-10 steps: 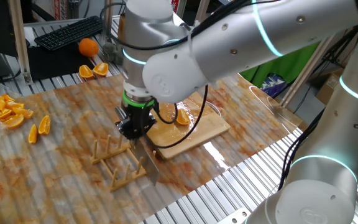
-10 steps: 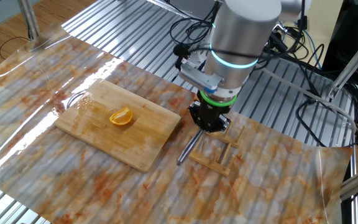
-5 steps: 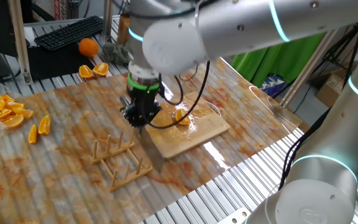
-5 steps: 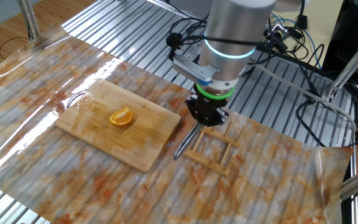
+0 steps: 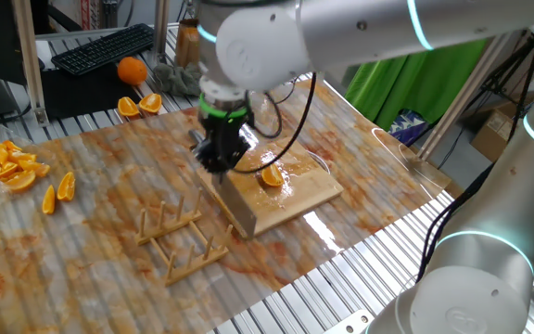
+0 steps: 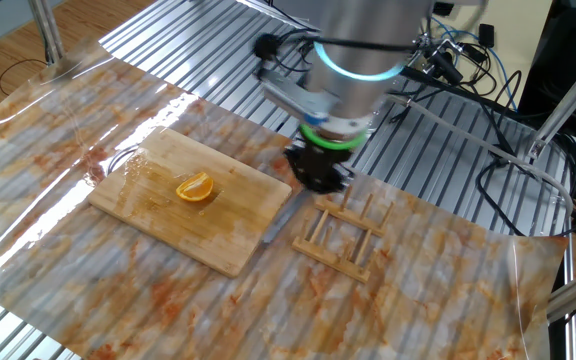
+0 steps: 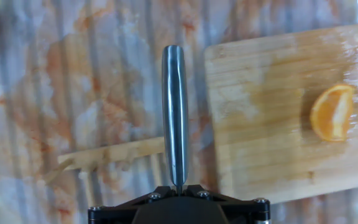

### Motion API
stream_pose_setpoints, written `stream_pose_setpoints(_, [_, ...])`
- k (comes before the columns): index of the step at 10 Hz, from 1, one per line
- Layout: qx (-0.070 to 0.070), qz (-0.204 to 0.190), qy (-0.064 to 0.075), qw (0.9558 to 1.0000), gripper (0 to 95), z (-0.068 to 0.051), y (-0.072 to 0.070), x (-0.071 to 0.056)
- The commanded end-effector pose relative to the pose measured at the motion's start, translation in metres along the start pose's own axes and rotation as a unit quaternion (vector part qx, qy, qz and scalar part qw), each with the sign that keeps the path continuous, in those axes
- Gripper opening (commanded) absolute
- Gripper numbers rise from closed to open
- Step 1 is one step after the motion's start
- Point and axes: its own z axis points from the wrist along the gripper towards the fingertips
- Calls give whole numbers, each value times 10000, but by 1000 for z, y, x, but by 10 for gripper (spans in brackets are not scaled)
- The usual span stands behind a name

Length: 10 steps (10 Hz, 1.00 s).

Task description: Chop the orange

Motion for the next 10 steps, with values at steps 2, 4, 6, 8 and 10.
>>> stream_pose_setpoints(2, [50,-46,-47,10000,0,3,-39,-33])
stream_pose_setpoints(4, [127,-79,-67,9999,0,8,-62,-49])
stream_pose_setpoints(6, [128,-81,-109,9998,0,13,-82,-64])
stream_pose_setpoints(8, [139,-63,-80,9999,0,12,-99,-81])
stream_pose_setpoints(10, [149,-131,-61,9998,0,13,-110,-90])
